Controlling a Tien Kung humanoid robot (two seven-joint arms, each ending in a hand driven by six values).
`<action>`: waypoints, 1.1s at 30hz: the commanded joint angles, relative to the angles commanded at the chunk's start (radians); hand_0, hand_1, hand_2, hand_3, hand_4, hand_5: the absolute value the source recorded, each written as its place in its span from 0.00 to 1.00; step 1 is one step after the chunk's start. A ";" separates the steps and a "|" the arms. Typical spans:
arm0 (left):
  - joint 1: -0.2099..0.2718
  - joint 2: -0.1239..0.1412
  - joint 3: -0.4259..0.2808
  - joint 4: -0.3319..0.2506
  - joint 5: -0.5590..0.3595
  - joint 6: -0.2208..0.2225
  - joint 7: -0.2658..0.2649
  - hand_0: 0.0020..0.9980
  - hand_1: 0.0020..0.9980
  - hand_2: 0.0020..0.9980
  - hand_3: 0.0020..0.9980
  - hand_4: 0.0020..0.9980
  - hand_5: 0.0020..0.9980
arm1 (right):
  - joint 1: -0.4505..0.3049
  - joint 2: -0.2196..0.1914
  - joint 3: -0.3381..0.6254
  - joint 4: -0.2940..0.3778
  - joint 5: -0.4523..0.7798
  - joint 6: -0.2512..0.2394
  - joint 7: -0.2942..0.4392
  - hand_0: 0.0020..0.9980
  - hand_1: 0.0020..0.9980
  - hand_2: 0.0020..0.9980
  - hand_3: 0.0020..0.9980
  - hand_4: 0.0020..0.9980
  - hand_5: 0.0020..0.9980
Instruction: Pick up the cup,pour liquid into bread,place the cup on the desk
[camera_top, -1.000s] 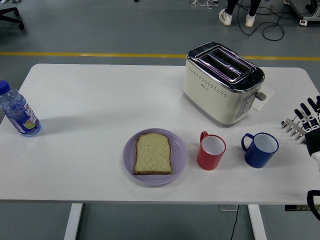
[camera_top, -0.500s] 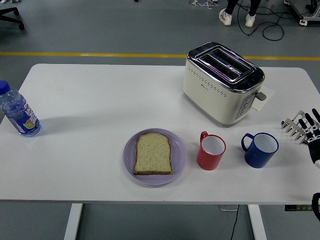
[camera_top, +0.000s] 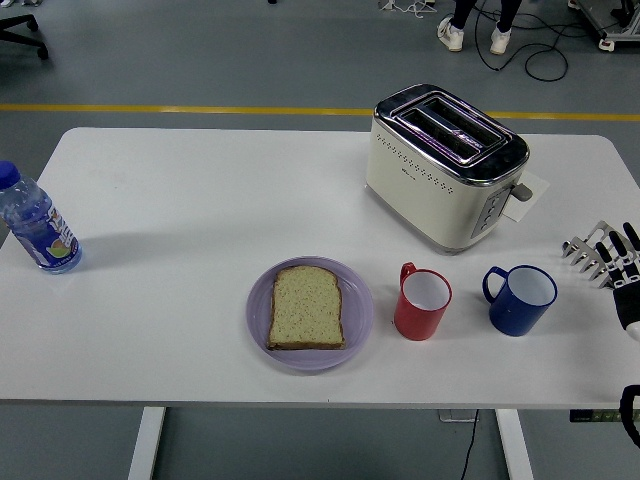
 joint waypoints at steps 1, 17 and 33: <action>0.000 0.000 0.001 0.000 0.000 0.000 0.000 0.63 0.64 0.65 0.51 0.24 0.86 | 0.000 0.001 -0.001 -0.001 0.003 0.000 0.001 0.70 0.63 0.67 0.63 0.64 0.27; 0.001 -0.001 0.000 0.000 0.000 0.000 0.000 0.63 0.64 0.65 0.51 0.24 0.86 | -0.005 0.007 0.001 -0.011 0.127 0.003 0.015 0.69 0.62 0.67 0.63 0.64 0.28; 0.008 -0.003 0.027 0.001 -0.012 -0.001 0.000 0.63 0.64 0.65 0.50 0.24 0.86 | -0.011 0.001 -0.004 -0.023 0.137 -0.002 0.018 0.69 0.61 0.67 0.63 0.64 0.28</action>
